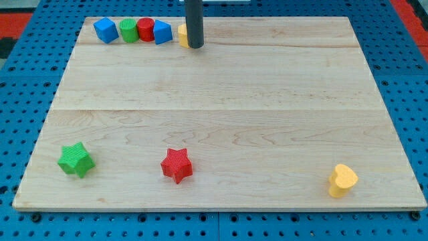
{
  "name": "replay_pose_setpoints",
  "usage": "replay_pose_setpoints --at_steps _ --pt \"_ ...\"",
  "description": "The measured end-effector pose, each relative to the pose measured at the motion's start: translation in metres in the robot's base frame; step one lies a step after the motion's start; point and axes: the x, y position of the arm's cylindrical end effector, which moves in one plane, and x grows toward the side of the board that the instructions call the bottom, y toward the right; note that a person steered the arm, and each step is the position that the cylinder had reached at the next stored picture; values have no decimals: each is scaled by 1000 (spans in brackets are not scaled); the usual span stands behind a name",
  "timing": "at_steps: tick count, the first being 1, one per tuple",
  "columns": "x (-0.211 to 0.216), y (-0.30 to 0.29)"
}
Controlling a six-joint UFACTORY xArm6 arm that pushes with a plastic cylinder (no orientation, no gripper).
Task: Push the red star above the green star
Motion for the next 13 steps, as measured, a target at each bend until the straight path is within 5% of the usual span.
replay_pose_setpoints --at_steps 1,2,4,5,6,7,9,10,11,13 --pt "-8 0" --pt "35 13" --pt "208 121" --pt "303 104" --pt "331 43" --pt "312 -19" --pt "208 -16" --pt "243 14" --pt "239 -37" --pt "132 -71"
